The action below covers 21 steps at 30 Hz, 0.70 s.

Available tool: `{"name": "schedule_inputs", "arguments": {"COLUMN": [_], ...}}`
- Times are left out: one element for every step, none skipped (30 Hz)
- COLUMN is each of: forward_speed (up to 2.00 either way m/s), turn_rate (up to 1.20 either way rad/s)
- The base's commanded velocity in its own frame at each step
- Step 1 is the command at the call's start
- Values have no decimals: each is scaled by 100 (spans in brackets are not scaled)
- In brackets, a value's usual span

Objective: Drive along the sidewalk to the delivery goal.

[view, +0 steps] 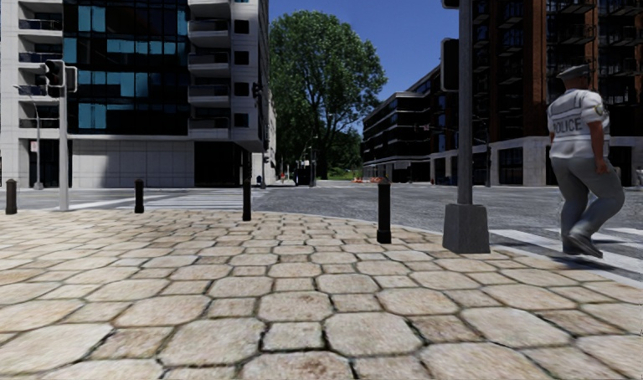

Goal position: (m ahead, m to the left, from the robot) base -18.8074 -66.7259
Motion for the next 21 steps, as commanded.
{"name": "schedule_inputs", "arguments": {"forward_speed": [150, 150, 150, 150, 150, 150, 150, 150, 150, 150, 150, 150, 151, 151, 153, 155, 155, 156, 156, 156, 156], "turn_rate": [-64, -64, -64, -76, -86, -88, -89, -89, -89, -88, -88, -88, -87, -86, -84, -82, -82, -81, -80, -80, -80]}}
